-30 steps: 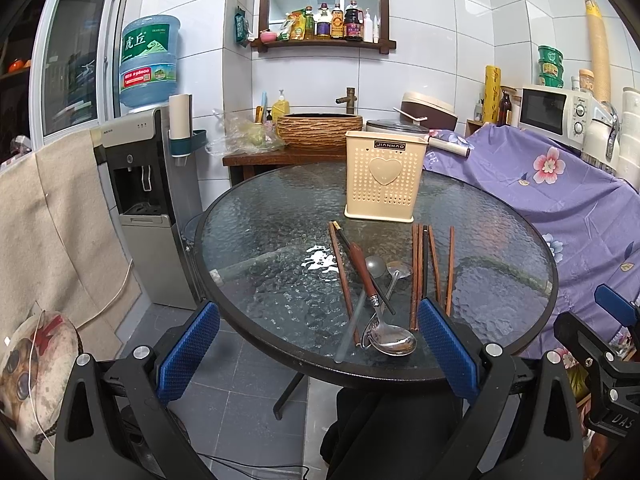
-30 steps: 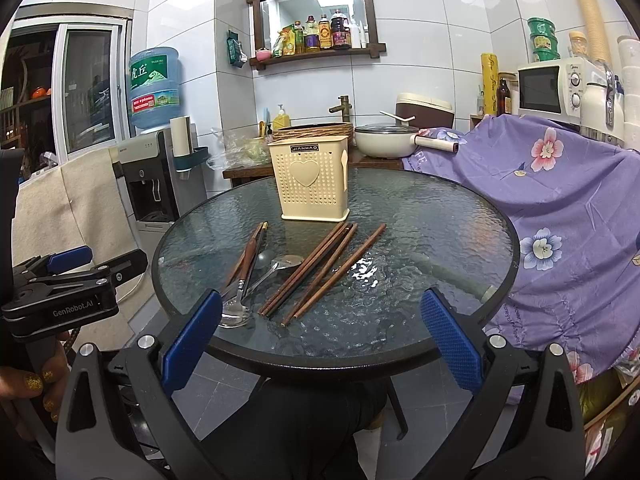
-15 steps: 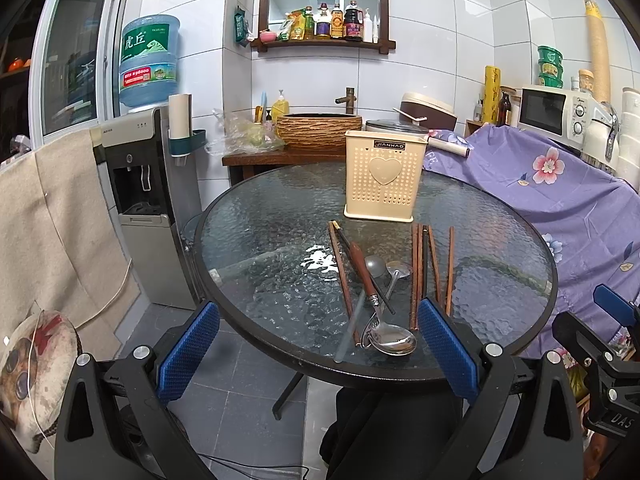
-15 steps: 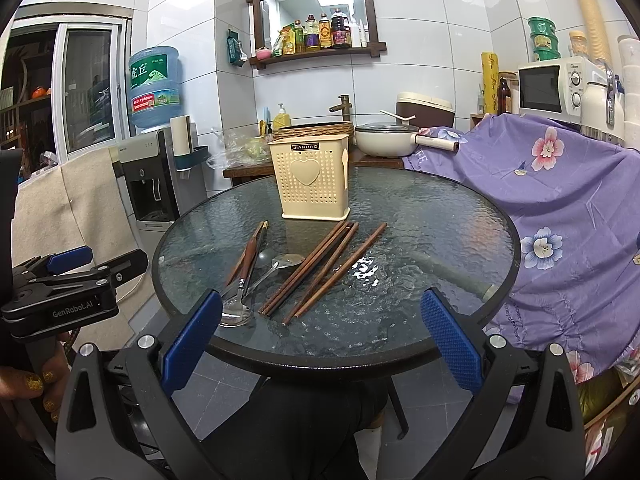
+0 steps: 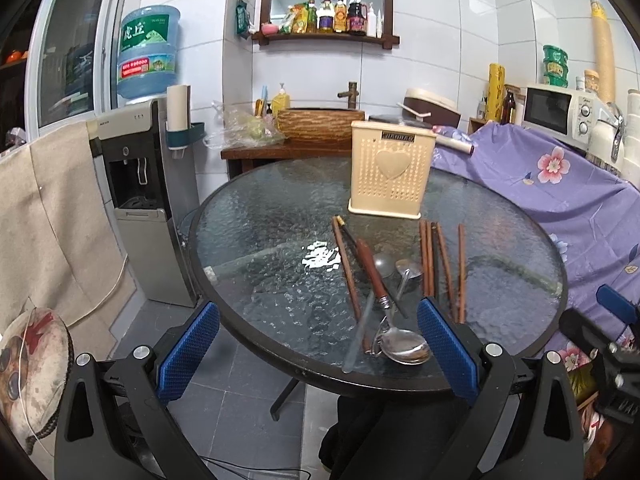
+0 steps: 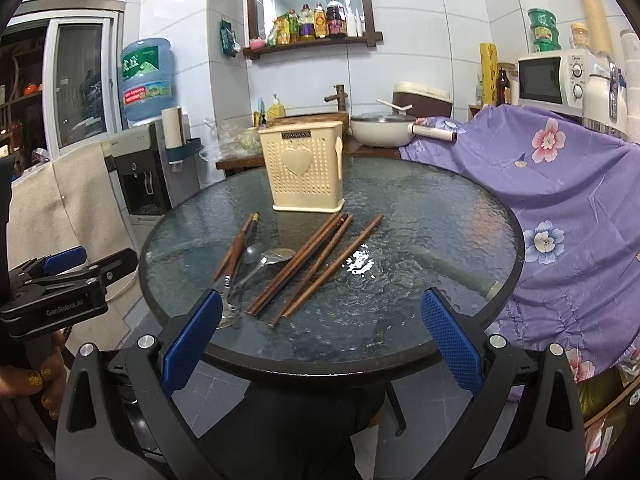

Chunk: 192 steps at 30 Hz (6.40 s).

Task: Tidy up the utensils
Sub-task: 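Grasp a brown chopstick with the right tool while the left tool grasps another chopstick, then lift both chopsticks upright and lower them into the cream utensil holder, then open both tools to release the chopsticks and withdraw from the holder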

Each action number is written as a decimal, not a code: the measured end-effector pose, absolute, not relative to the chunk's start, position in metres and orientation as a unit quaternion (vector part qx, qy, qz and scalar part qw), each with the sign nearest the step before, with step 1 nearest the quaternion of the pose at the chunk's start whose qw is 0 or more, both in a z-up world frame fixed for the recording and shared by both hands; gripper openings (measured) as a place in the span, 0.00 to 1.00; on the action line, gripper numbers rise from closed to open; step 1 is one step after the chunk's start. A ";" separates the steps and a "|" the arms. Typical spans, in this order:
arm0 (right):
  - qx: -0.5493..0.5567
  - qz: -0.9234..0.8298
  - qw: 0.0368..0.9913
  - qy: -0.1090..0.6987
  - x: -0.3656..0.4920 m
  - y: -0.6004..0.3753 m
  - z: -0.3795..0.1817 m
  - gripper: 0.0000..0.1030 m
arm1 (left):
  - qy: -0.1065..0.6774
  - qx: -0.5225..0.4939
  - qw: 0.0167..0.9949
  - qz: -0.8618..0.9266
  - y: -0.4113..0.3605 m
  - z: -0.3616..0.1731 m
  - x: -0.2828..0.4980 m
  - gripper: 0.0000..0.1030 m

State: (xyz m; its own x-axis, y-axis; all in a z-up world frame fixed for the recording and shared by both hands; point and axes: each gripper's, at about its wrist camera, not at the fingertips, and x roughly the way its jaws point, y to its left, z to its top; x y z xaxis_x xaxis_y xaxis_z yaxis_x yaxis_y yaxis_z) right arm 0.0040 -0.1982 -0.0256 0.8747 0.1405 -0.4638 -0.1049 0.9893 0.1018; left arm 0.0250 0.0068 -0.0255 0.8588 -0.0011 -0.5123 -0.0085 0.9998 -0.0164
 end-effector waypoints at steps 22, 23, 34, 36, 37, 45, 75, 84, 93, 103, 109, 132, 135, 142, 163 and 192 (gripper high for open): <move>0.051 0.079 0.924 0.371 0.151 -0.213 -0.056 0.61 | 0.360 -0.002 0.932 -0.039 0.030 -0.058 0.145 0.63; 0.057 0.078 0.920 0.379 0.161 -0.214 -0.057 0.59 | 0.367 -0.006 0.929 -0.045 0.031 -0.059 0.152 0.63; 0.055 0.043 0.888 0.455 0.256 -0.216 -0.073 0.33 | 0.422 -0.002 0.905 -0.059 0.030 -0.072 0.223 0.43; 0.056 0.041 0.885 0.460 0.263 -0.215 -0.074 0.30 | 0.429 -0.006 0.901 -0.060 0.030 -0.074 0.231 0.40; 0.055 0.037 0.885 0.462 0.267 -0.214 -0.074 0.30 | 0.433 -0.008 0.899 -0.060 0.030 -0.075 0.235 0.38; 0.051 0.030 0.879 0.474 0.281 -0.212 -0.079 0.25 | 0.443 -0.024 0.893 -0.078 0.025 -0.075 0.253 0.34; 0.009 -0.001 0.874 0.486 0.322 -0.194 -0.087 0.07 | 0.458 0.051 0.885 -0.061 -0.008 -0.086 0.310 0.09; 0.027 0.015 0.880 0.474 0.323 -0.196 -0.085 0.07 | 0.455 0.036 0.888 -0.065 -0.007 -0.083 0.309 0.08; 0.054 0.069 0.907 0.412 0.305 -0.207 -0.052 0.07 | 0.419 0.020 0.905 -0.077 -0.005 -0.053 0.299 0.07; 0.067 0.110 0.925 0.356 0.287 -0.212 -0.014 0.07 | 0.367 0.007 0.926 -0.087 -0.009 -0.010 0.287 0.07; 0.072 0.141 0.931 0.329 0.277 -0.213 0.008 0.07 | 0.347 0.007 0.934 -0.088 -0.010 0.008 0.280 0.07; 0.052 0.191 0.944 0.266 0.249 -0.205 0.081 0.07 | 0.273 -0.029 0.954 -0.118 0.012 0.080 0.247 0.07; 0.047 0.195 0.944 0.262 0.248 -0.201 0.087 0.07 | 0.267 -0.035 0.956 -0.118 0.015 0.087 0.246 0.07; 0.043 0.204 0.946 0.248 0.252 -0.194 0.107 0.07 | 0.253 -0.042 0.959 -0.120 0.017 0.101 0.245 0.07; 0.038 0.149 0.982 0.106 0.307 -0.186 0.225 0.07 | 0.125 -0.081 0.984 -0.099 -0.016 0.228 0.287 0.07; 0.034 0.120 0.972 0.201 0.348 -0.182 0.095 0.07 | 0.201 -0.030 0.977 -0.061 -0.031 0.084 0.329 0.07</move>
